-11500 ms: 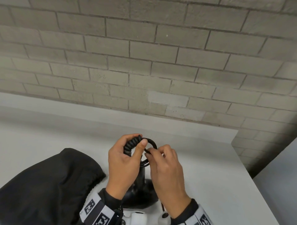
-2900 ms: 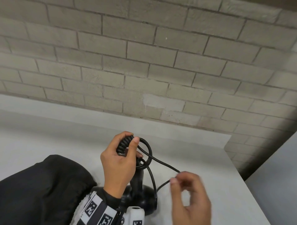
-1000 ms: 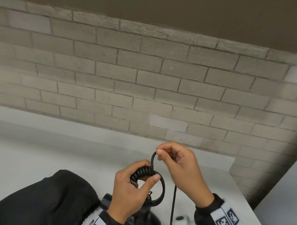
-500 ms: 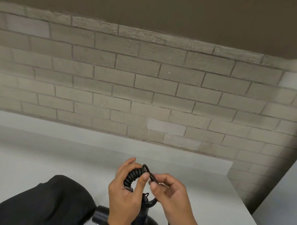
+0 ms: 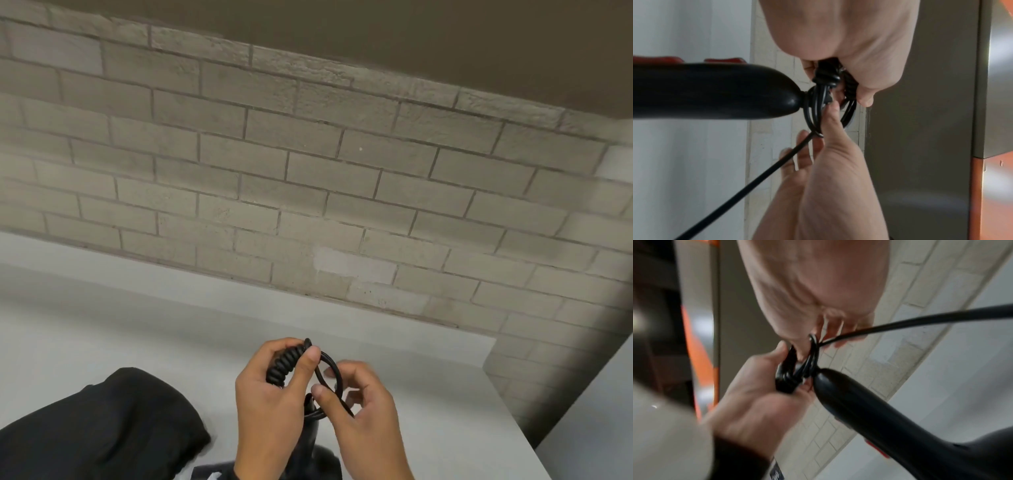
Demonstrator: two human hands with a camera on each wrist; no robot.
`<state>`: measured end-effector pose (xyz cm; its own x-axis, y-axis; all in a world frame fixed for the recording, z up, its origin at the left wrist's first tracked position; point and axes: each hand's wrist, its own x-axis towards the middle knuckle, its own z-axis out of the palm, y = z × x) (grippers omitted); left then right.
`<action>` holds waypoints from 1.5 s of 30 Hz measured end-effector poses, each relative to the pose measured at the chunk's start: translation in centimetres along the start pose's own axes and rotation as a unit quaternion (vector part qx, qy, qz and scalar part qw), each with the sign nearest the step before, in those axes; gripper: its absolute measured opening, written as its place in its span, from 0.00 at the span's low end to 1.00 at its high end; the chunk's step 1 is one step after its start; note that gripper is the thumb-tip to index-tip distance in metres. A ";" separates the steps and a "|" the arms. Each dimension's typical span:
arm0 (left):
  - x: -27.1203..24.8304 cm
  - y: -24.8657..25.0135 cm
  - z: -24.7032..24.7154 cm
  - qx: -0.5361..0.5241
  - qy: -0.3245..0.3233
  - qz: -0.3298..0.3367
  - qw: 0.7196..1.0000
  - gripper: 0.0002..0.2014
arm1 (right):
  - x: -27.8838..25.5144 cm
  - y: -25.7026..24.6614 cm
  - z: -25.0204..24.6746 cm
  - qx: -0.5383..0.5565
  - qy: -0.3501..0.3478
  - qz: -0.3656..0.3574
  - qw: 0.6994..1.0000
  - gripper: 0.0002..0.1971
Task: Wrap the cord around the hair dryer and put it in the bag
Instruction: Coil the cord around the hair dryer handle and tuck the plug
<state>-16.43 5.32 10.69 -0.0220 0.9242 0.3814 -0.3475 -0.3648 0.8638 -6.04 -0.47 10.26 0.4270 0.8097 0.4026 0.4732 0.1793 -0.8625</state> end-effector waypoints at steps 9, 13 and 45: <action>-0.4 -0.1 0.4 0.003 0.015 0.030 0.999 0.12 | -0.8 -0.7 1.7 -0.302 0.125 -0.195 0.925 0.11; -0.2 -0.4 0.1 0.009 0.011 0.068 0.998 0.11 | -0.8 -1.7 1.1 -0.160 -0.005 -0.003 0.987 0.07; 0.3 -0.3 0.1 -0.008 -0.071 0.038 0.997 0.10 | 0.5 -2.7 -4.4 0.448 -0.185 0.313 0.817 0.19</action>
<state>-16.20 5.69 10.59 0.0841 0.8683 0.4888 -0.3642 -0.4298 0.8262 -3.72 -3.00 14.17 0.0296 0.9831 -0.1804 -0.5724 -0.1313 -0.8094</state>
